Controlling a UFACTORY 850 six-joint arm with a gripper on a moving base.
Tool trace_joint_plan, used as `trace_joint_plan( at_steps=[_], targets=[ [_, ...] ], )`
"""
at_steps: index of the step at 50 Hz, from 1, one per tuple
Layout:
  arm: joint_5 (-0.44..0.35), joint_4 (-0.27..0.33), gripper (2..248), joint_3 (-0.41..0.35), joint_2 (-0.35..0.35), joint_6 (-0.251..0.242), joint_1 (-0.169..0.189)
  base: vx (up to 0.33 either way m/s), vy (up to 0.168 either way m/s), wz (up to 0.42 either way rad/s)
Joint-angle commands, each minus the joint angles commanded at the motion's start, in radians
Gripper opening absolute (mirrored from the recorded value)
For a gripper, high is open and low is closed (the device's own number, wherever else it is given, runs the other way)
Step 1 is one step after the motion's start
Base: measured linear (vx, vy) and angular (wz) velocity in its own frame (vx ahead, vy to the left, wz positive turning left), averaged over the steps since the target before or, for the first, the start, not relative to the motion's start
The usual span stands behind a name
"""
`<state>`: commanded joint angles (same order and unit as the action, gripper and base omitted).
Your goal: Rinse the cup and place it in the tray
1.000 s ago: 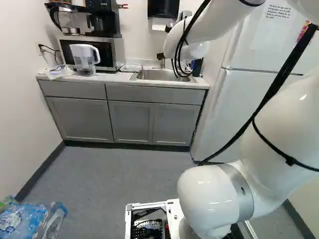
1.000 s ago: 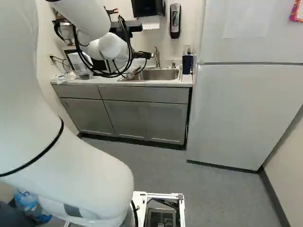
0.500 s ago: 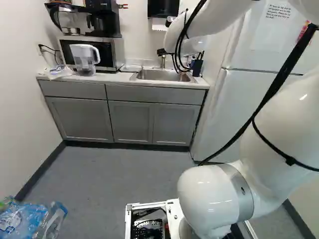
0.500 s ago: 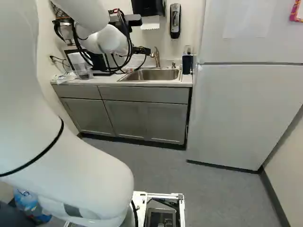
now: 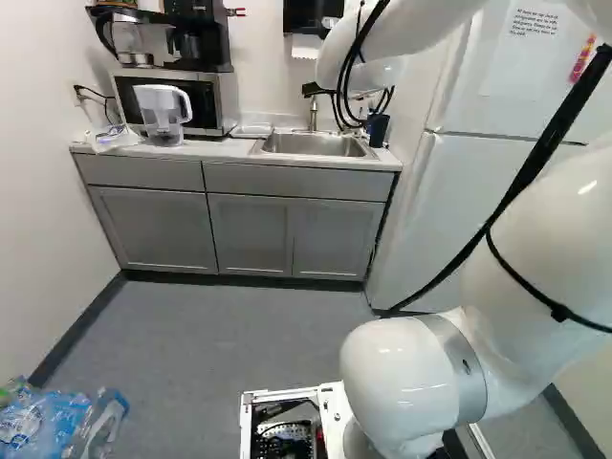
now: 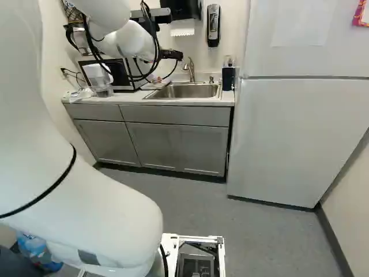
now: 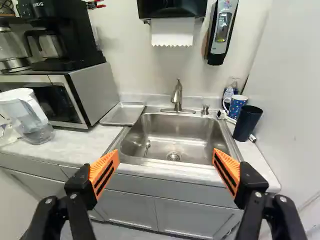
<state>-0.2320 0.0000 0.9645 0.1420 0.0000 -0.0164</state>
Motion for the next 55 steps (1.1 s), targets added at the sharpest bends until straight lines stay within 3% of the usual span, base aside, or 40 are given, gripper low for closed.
trace_joint_plan(
  at_steps=[55],
  targets=[
    [0.000, 0.000, 247, 0.004, 0.002, 0.000, 0.000, 0.008, 0.003, -0.006]
  ],
)
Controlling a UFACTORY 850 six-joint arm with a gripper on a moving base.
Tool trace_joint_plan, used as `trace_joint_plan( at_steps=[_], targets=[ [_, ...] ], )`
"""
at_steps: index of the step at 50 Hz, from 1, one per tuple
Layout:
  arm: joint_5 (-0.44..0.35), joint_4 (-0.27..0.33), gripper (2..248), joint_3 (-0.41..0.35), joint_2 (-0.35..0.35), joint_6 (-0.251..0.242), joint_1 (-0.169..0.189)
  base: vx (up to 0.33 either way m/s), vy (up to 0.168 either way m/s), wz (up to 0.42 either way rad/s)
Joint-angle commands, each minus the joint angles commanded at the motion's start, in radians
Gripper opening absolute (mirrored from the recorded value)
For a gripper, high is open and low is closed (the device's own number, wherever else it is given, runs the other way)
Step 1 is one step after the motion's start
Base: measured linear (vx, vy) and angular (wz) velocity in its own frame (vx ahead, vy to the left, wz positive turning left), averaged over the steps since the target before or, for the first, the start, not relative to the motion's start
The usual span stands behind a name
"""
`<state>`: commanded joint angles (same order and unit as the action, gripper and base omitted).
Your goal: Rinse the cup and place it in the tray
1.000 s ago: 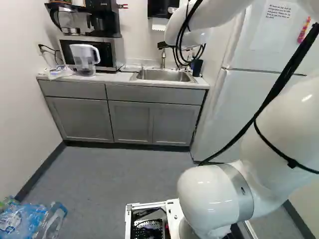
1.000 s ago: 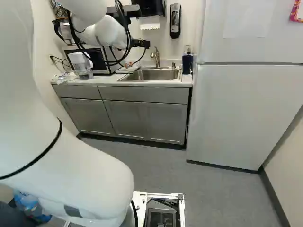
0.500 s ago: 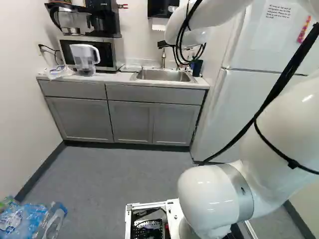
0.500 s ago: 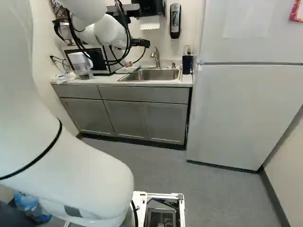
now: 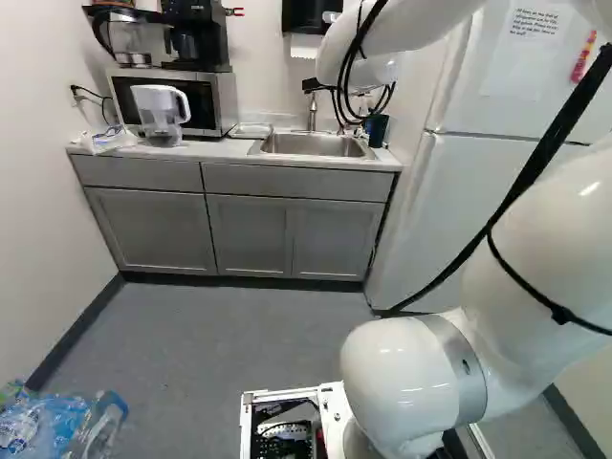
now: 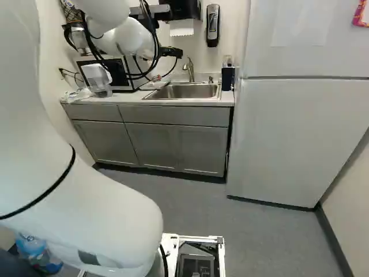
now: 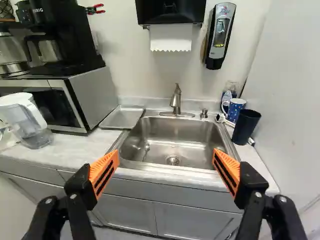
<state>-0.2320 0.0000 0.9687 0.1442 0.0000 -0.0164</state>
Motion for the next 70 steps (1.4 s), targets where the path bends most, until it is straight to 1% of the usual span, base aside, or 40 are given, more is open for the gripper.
trace_joint_plan(
  at_steps=[60, 70],
  targets=[
    [0.000, 0.000, 247, 0.000, 0.000, 0.000, 0.000, 0.074, 0.032, -0.011],
    [0.000, 0.000, 247, 0.000, 0.000, 0.000, 0.000, 0.075, 0.011, -0.118]
  ],
)
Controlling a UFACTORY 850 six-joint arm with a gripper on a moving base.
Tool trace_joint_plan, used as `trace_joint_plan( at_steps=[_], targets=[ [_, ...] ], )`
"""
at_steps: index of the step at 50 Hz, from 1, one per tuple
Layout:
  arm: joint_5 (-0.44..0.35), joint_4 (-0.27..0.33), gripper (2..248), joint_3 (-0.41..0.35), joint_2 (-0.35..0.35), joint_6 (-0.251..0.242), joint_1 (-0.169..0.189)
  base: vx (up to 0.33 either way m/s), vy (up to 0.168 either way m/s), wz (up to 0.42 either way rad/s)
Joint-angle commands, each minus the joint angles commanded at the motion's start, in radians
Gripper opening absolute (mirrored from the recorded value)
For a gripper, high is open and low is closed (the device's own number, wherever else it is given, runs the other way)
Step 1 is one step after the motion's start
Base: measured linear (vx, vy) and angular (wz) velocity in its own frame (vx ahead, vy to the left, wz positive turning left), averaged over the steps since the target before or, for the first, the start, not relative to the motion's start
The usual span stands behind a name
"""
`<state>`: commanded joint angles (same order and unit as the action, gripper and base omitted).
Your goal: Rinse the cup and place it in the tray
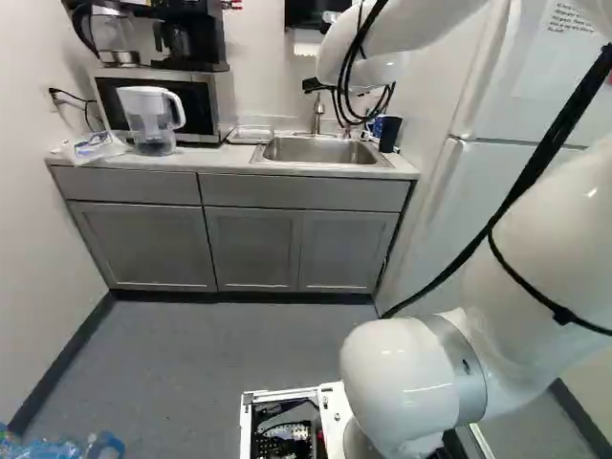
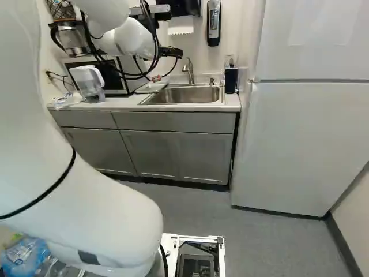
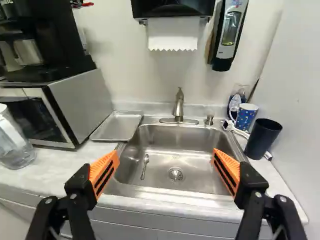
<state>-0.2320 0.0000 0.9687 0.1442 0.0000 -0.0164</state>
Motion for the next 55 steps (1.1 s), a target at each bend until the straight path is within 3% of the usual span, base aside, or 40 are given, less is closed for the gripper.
trace_joint_plan(
  at_steps=[55],
  targets=[
    [0.000, 0.000, 247, 0.000, 0.000, 0.000, 0.000, 0.096, 0.007, -0.189]
  ],
)
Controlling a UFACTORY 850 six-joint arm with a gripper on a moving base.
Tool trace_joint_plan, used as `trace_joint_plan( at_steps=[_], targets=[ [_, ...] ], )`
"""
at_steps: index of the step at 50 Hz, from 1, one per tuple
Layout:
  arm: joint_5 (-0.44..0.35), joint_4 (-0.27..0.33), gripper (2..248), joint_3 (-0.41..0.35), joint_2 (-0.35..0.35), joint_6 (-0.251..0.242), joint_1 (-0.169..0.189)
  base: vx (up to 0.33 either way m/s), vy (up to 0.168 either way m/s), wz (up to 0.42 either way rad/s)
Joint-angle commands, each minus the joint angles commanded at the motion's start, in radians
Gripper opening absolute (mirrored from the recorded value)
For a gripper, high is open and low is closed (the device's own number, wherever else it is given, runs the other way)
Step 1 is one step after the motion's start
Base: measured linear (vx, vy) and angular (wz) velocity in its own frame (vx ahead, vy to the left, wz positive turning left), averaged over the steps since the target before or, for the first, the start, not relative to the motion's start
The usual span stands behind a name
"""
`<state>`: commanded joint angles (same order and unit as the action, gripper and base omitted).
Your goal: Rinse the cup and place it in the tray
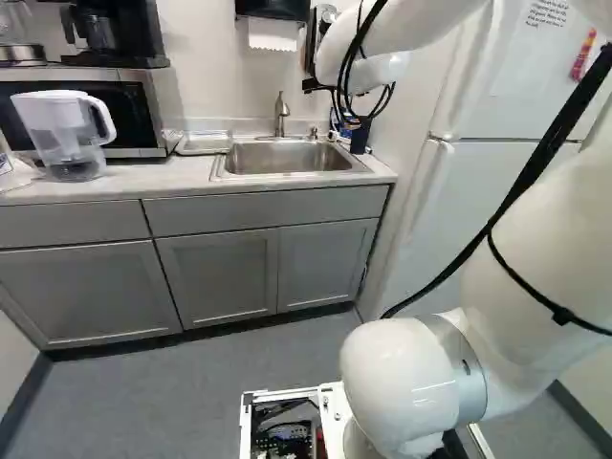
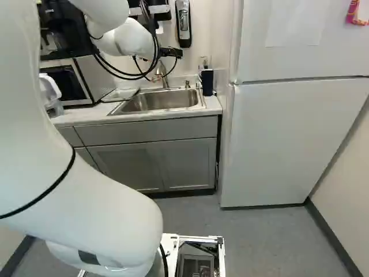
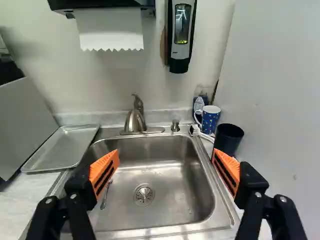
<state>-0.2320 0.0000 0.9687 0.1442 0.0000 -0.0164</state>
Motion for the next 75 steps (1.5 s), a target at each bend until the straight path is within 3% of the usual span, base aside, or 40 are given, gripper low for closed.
trace_joint_plan(
  at_steps=[75],
  targets=[
    [0.000, 0.000, 247, 0.000, 0.000, 0.000, 0.000, 0.092, 0.034, -0.032]
  ],
)
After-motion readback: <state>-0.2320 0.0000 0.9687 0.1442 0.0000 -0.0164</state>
